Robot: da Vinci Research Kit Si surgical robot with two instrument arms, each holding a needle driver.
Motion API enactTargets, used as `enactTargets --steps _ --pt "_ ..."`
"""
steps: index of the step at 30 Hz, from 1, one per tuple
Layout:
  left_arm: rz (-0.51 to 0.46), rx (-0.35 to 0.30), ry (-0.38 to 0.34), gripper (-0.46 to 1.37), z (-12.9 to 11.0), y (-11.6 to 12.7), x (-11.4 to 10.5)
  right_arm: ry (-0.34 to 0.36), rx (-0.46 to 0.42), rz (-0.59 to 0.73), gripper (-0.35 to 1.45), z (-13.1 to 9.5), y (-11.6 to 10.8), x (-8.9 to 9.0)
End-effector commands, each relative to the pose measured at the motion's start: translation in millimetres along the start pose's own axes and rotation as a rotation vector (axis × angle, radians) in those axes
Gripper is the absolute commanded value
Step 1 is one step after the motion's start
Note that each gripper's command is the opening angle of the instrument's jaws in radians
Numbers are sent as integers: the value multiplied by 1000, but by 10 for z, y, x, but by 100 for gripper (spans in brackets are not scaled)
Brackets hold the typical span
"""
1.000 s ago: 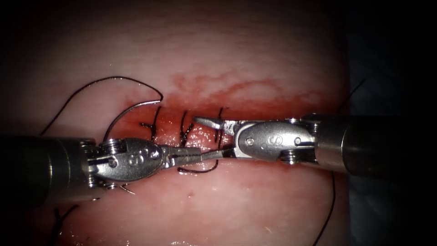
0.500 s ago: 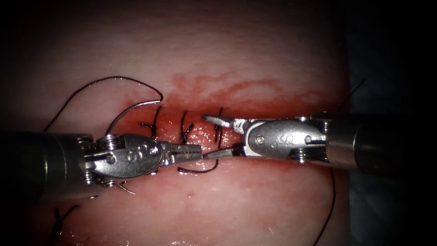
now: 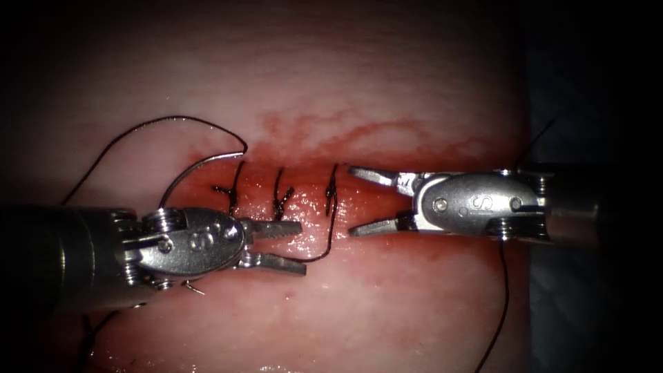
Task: Wound Closure
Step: With the left tool, grab the short suture end
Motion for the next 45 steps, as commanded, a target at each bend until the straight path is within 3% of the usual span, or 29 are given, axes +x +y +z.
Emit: enactTargets --steps 1,8,11,15,23,34,45 --pt "14 0 -31 59 1 -1 3 -1 4 -1 91 -1 0 0" --pt "44 -27 -99 67 5 -9 6 -2 13 -1 90 -2 1 -1" --pt "57 -41 -111 65 7 -14 6 -4 15 -2 91 -2 1 -1" --pt "93 -77 -183 62 15 -17 -2 -5 19 -2 90 -2 1 -1" --pt "77 -148 -256 92 33 -17 -24 -2 23 -1 88 -4 1 -1" --pt "75 -205 -291 84 67 -23 -50 -1 24 -1 86 -4 -1 1" --pt "66 -229 -317 63 88 -30 -73 0 25 -1 85 -4 -2 2"
